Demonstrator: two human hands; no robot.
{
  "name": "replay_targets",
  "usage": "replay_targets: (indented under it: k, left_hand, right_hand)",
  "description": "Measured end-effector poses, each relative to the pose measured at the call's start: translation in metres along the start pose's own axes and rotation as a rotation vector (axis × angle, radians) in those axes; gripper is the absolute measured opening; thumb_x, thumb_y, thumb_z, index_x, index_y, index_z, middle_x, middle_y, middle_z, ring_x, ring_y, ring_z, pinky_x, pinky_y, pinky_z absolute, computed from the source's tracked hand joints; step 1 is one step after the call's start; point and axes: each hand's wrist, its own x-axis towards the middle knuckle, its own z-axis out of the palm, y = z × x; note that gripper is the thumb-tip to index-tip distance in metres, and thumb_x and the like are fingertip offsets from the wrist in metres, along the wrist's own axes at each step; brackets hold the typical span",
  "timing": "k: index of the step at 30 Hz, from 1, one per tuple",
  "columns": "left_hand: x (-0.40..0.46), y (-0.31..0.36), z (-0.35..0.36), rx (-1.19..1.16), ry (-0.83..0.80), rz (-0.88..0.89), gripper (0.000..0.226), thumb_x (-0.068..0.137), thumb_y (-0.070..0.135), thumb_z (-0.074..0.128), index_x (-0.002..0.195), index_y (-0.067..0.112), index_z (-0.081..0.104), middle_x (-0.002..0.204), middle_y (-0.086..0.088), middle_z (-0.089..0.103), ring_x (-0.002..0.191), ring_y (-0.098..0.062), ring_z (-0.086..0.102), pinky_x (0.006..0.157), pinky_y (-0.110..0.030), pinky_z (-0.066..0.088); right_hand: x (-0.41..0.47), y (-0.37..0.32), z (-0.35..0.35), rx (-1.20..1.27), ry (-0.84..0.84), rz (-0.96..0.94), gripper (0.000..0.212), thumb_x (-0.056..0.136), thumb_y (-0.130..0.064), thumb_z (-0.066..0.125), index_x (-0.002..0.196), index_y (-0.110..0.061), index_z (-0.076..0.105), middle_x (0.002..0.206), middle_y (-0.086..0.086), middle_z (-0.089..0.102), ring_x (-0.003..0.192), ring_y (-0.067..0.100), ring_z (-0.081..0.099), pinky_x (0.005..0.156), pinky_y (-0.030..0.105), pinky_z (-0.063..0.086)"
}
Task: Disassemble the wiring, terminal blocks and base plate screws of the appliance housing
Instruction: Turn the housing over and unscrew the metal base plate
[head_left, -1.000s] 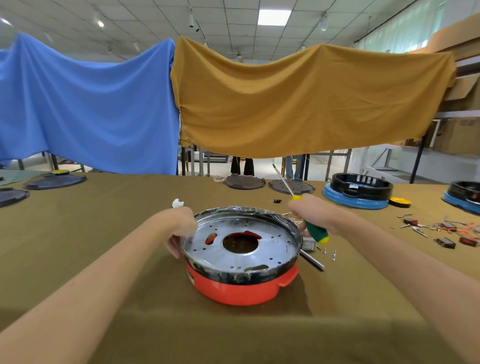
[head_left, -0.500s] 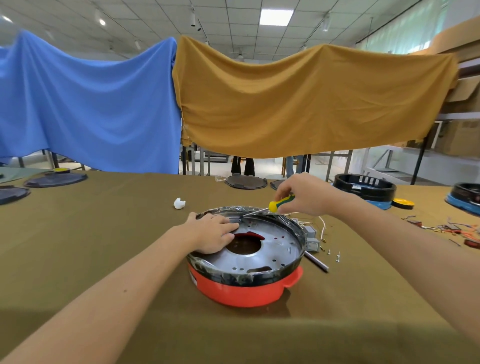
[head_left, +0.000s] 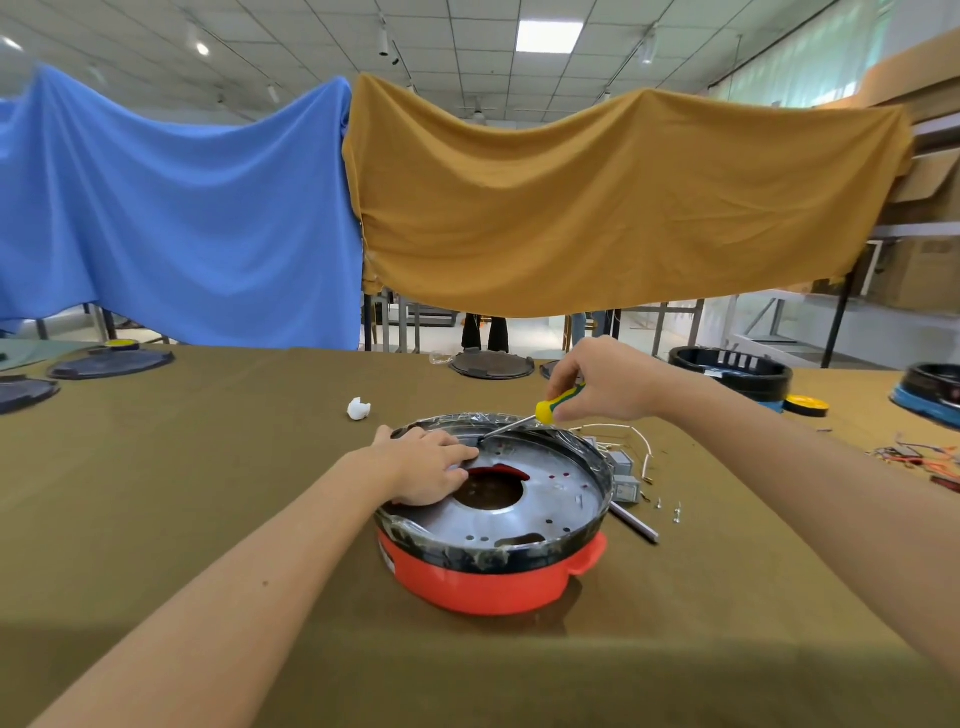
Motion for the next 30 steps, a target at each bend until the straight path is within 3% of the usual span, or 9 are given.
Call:
replay_targets:
  k: [7,11,13,16,19,21,23,26,30]
  left_hand:
    - [0.001,0.001,0.0,-0.007,-0.001,-0.009,0.049,0.104,0.049,0.021,0.152,0.046,0.015,0.162,0.012,0.014,0.148,-0.021,0.014,0.115,-0.058,0.011]
    - [0.001,0.0,0.0,-0.009,0.002,-0.01,0.049,0.103,0.049,0.021,0.152,0.046,0.015,0.162,0.013,0.014,0.148,-0.021,0.014,0.114,-0.058,0.012]
    - [0.002,0.0,0.0,-0.014,-0.001,-0.011,0.049,0.103,0.05,0.021,0.152,0.047,0.016,0.162,0.013,0.014,0.148,-0.021,0.014,0.114,-0.058,0.012]
    - [0.005,-0.001,-0.002,-0.011,-0.013,-0.017,0.049,0.102,0.052,0.023,0.15,0.049,0.018,0.161,0.012,0.016,0.148,-0.023,0.016,0.113,-0.059,0.014]
    - [0.007,-0.001,-0.006,0.013,-0.03,-0.02,0.049,0.101,0.053,0.027,0.149,0.049,0.021,0.16,0.009,0.02,0.146,-0.025,0.02,0.11,-0.058,0.022]
    - [0.008,-0.001,-0.008,0.026,-0.026,-0.016,0.049,0.101,0.054,0.03,0.148,0.048,0.024,0.158,0.007,0.023,0.145,-0.025,0.023,0.107,-0.058,0.024]
    - [0.009,-0.001,-0.009,0.026,-0.016,-0.003,0.048,0.1,0.053,0.032,0.147,0.047,0.026,0.156,0.006,0.025,0.143,-0.026,0.025,0.107,-0.058,0.026]
    - [0.007,-0.003,-0.009,0.014,0.004,0.018,0.047,0.1,0.053,0.032,0.146,0.047,0.028,0.154,0.006,0.028,0.142,-0.025,0.025,0.107,-0.058,0.027]
    - [0.006,-0.004,-0.005,0.003,0.033,0.035,0.047,0.101,0.052,0.031,0.147,0.047,0.027,0.156,0.008,0.026,0.143,-0.023,0.023,0.108,-0.058,0.025]
  right_hand:
    - [0.009,-0.002,-0.007,-0.043,-0.019,0.014,0.021,0.082,-0.036,0.08,0.094,-0.019,0.08,0.089,0.001,0.074,0.087,0.022,0.066,0.074,0.037,0.055]
    - [0.013,-0.005,-0.012,-0.054,-0.053,0.006,0.015,0.081,-0.033,0.081,0.09,-0.021,0.079,0.087,-0.002,0.074,0.083,0.019,0.066,0.063,0.025,0.048]
    - [0.018,-0.011,-0.018,-0.074,-0.08,0.013,0.014,0.079,-0.031,0.081,0.089,-0.022,0.08,0.081,-0.004,0.073,0.076,0.012,0.065,0.064,0.025,0.05]
    - [0.033,-0.023,-0.029,-0.117,-0.152,0.036,0.008,0.08,-0.026,0.079,0.088,-0.023,0.08,0.073,-0.004,0.071,0.051,0.002,0.053,0.051,0.018,0.043]
    - [0.048,-0.035,-0.041,-0.043,-0.174,0.07,0.016,0.08,-0.012,0.07,0.092,-0.012,0.079,0.059,-0.008,0.064,0.044,0.003,0.048,0.043,0.018,0.039]
    - [0.054,-0.037,-0.047,0.085,-0.1,0.076,0.016,0.08,-0.008,0.072,0.096,-0.008,0.075,0.062,-0.006,0.066,0.05,0.004,0.057,0.044,0.018,0.044]
    - [0.059,-0.036,-0.046,0.21,0.023,0.071,0.023,0.082,-0.016,0.079,0.101,-0.008,0.067,0.082,0.005,0.07,0.067,0.015,0.07,0.056,0.023,0.056]
    - [0.065,-0.039,-0.034,0.203,0.11,0.103,0.033,0.094,-0.034,0.069,0.109,-0.009,0.055,0.089,0.007,0.066,0.069,0.018,0.068,0.053,0.024,0.054]
    - [0.076,-0.049,-0.027,-0.242,0.187,0.219,0.047,0.102,-0.057,0.036,0.106,-0.011,0.045,0.08,0.003,0.053,0.066,0.018,0.051,0.052,0.032,0.036]
